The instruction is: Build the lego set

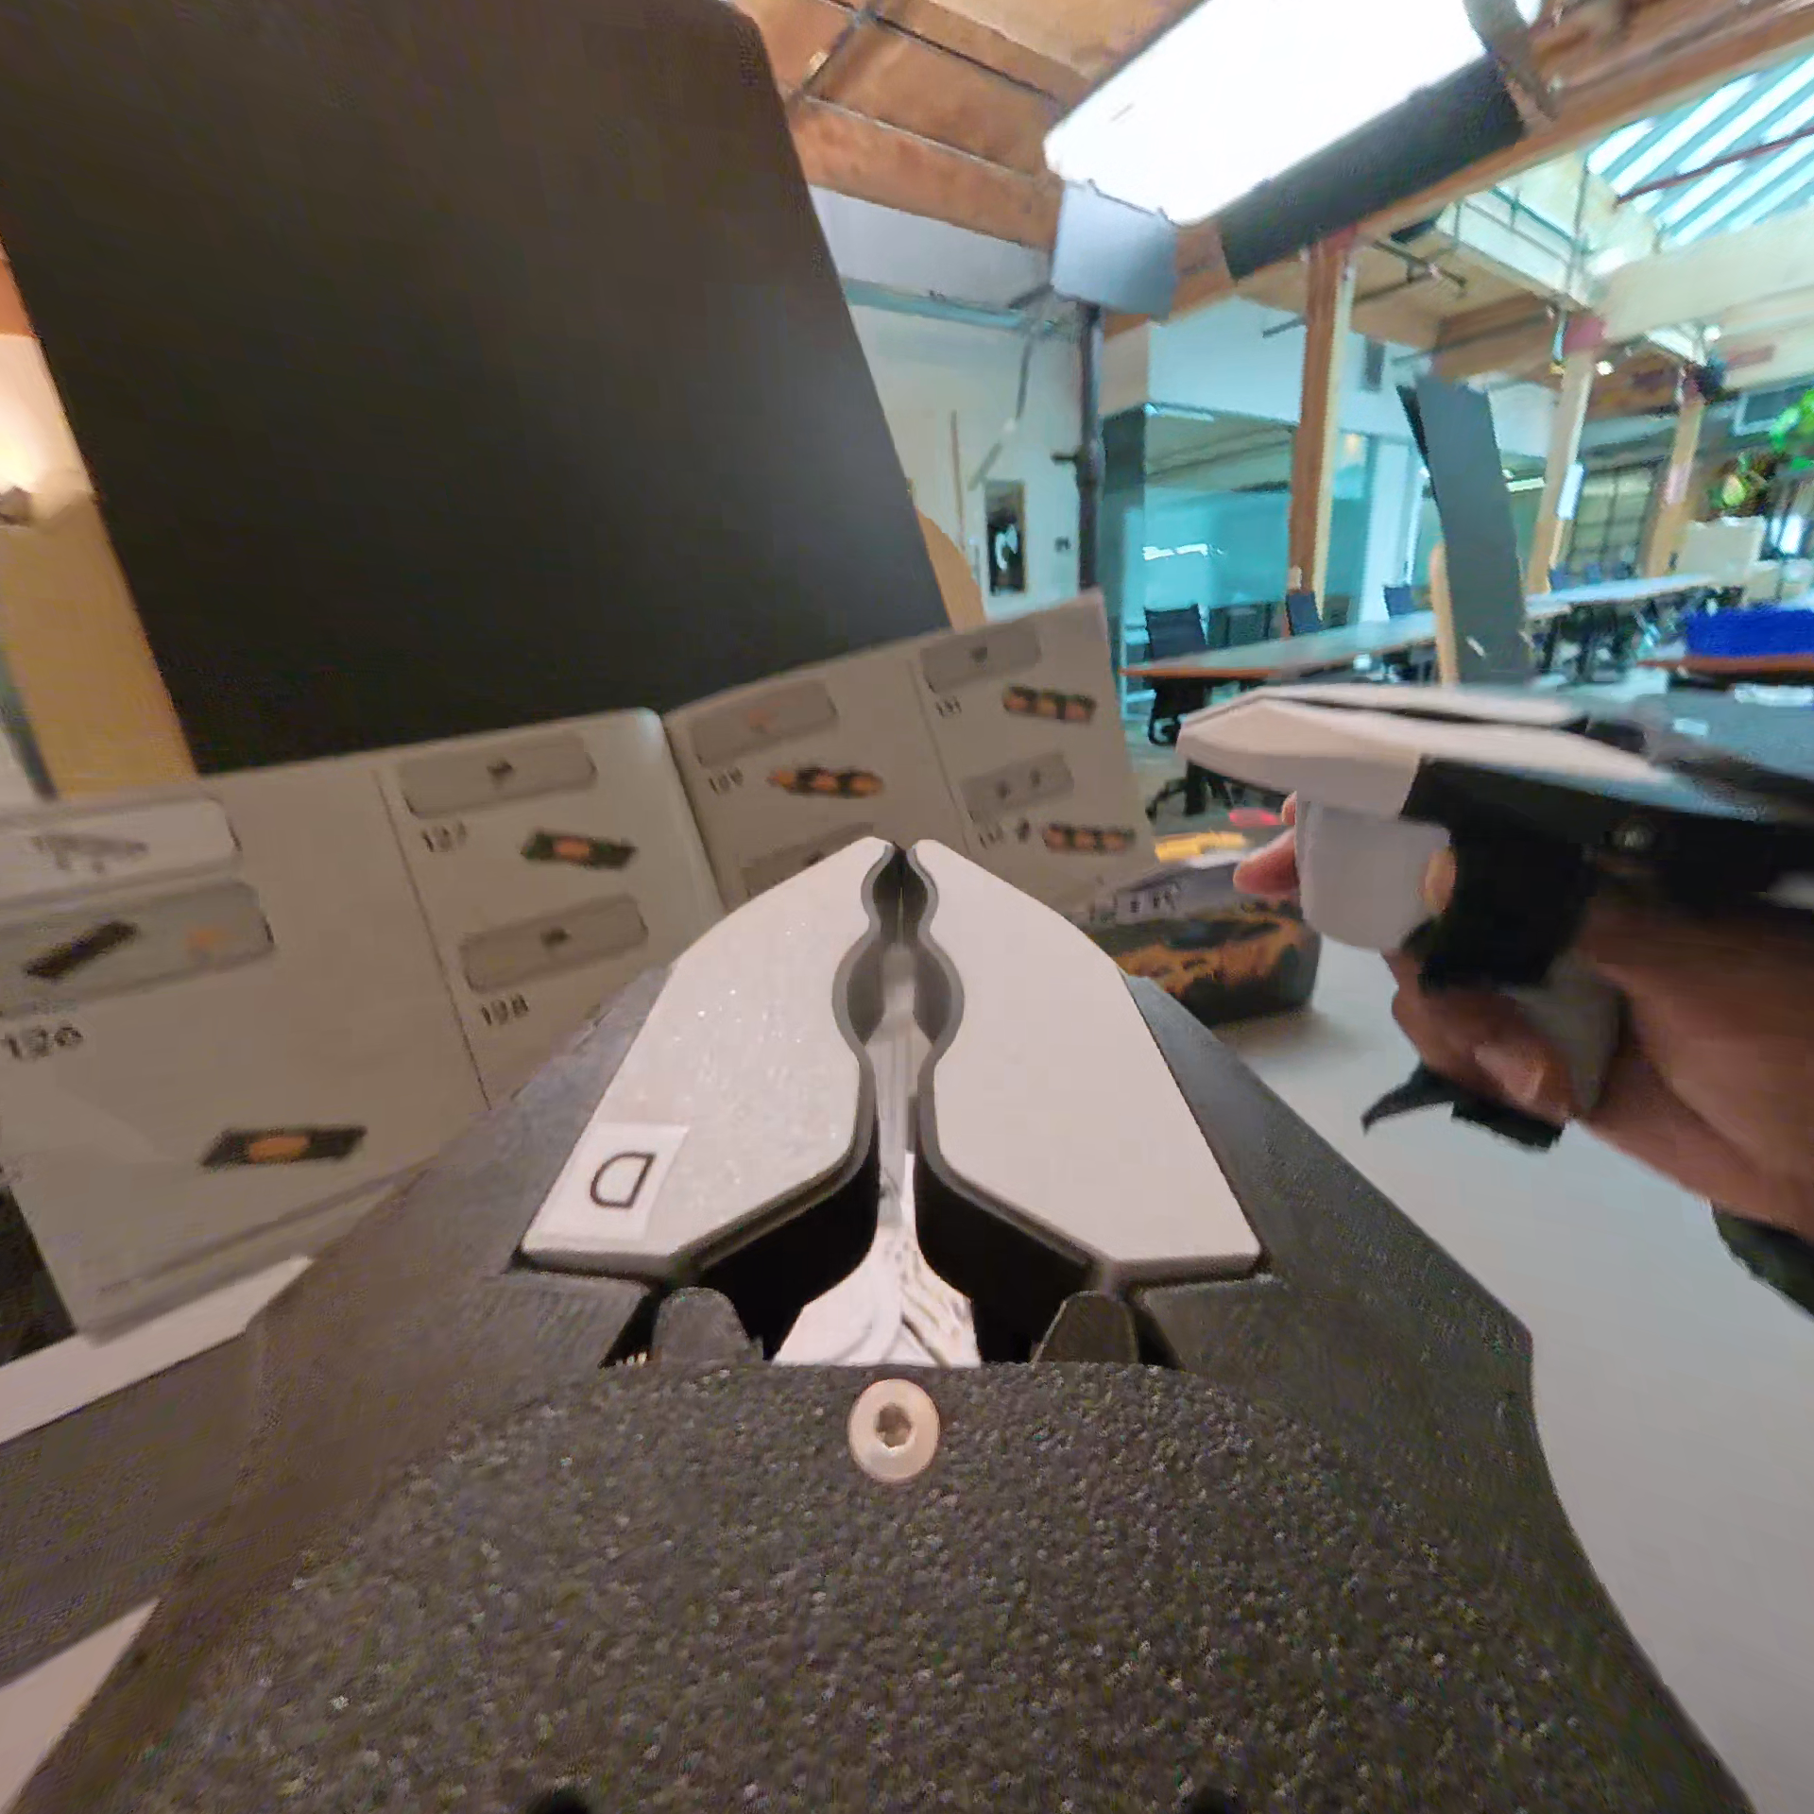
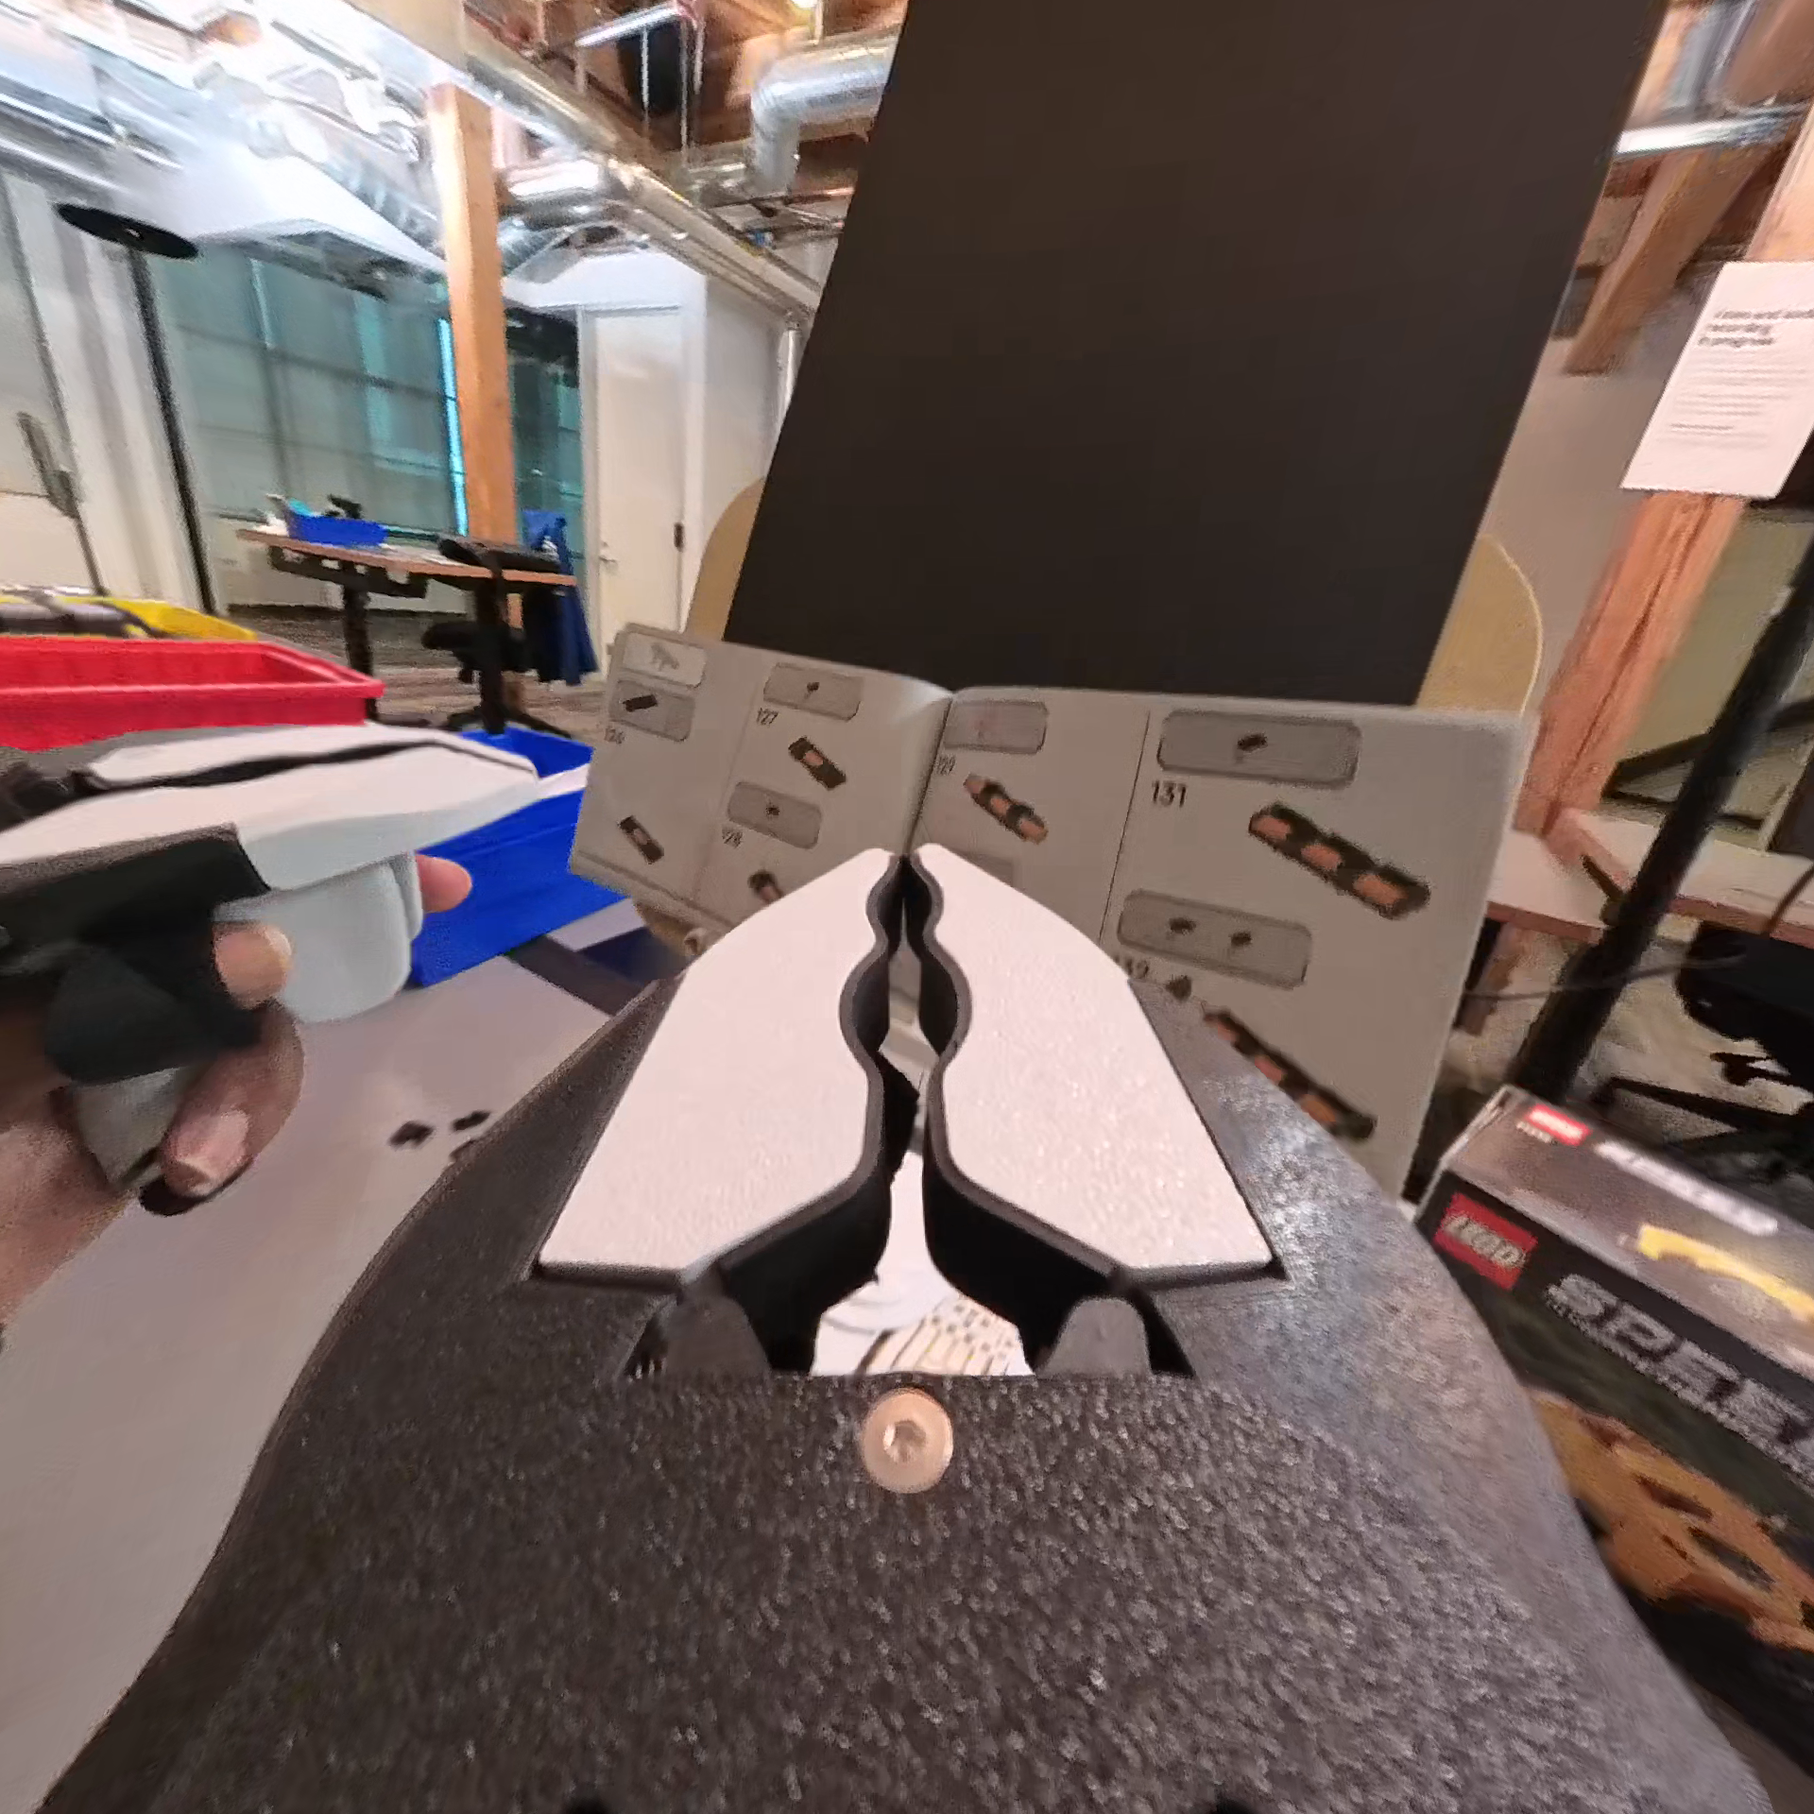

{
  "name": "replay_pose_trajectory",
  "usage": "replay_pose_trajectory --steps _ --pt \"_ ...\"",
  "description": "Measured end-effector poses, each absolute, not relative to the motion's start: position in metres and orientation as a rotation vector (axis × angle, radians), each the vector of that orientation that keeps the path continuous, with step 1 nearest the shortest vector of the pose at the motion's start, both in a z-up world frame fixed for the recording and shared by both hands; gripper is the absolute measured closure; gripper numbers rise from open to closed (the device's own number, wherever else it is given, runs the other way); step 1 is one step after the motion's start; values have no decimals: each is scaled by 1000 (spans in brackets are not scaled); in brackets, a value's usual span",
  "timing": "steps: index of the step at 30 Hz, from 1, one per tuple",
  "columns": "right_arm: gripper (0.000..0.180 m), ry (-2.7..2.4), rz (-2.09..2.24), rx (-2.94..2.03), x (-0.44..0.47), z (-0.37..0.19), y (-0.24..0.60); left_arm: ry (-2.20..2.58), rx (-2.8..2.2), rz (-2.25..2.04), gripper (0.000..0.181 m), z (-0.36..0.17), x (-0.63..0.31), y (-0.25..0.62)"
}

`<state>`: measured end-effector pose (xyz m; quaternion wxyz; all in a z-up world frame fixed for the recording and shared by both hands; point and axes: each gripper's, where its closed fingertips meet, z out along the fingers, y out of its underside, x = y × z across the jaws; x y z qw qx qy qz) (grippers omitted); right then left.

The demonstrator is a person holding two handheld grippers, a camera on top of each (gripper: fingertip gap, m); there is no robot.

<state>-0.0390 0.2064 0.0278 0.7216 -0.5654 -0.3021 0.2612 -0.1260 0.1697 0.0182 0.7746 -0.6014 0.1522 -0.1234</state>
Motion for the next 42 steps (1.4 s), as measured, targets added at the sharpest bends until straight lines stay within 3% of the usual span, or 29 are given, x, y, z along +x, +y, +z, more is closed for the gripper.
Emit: replay_pose_trajectory --steps 3,9,18,42 --pt "180 -660 534 -1267 -52 27 228 273 -1269 -219 181 27 -138 182" --pt "180 -618 586 -1298 -60 -8 248 276 -1348 -158 181 -26 -155 192" --pt "180 -631 570 -1313 -68 -28 251 171 -1376 -120 181 -43 -178 207" --pt "180 -669 519 -1377 -106 -17 294 120 -1405 -115 181 -62 -200 215"
